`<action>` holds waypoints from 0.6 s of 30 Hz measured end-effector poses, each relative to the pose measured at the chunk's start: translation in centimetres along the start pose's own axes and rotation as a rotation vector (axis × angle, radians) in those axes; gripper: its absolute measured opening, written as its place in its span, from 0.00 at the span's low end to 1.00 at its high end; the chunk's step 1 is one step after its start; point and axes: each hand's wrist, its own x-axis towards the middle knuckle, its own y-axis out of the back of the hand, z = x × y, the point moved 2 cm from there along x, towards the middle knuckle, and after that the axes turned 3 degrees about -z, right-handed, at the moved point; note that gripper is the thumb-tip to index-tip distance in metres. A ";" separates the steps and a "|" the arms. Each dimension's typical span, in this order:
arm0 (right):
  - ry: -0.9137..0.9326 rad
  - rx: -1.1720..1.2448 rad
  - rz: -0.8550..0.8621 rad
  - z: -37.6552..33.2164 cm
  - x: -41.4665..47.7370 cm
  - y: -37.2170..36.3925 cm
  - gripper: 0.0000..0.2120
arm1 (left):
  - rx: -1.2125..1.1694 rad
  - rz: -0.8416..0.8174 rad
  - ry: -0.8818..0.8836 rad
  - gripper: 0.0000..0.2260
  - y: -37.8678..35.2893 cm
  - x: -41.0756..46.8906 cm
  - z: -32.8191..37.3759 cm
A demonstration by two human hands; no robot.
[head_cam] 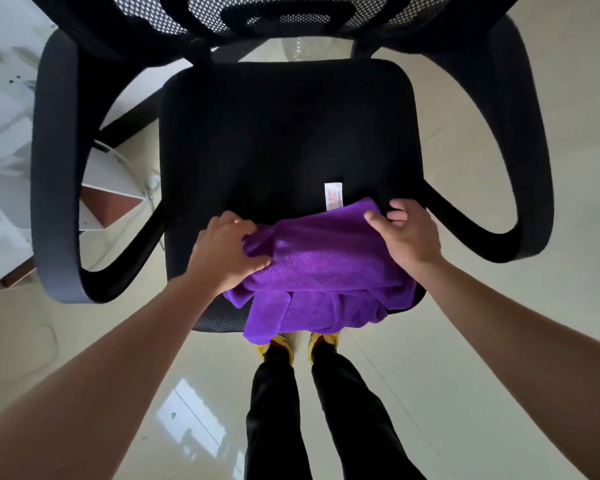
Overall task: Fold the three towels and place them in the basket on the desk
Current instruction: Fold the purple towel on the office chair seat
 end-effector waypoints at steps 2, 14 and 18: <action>-0.028 -0.105 -0.091 -0.9 1.5 -0.8 0.27 | 0.091 -0.005 -0.036 0.16 0.4 0.6 0.5; 0.146 0.297 0.024 -5.3 3.6 4.0 0.08 | -0.299 -0.199 0.106 0.21 9.9 0.8 -2.8; 0.036 0.433 0.022 -7.8 6.9 5.2 0.08 | -0.584 0.108 0.234 0.09 13.3 4.3 -2.6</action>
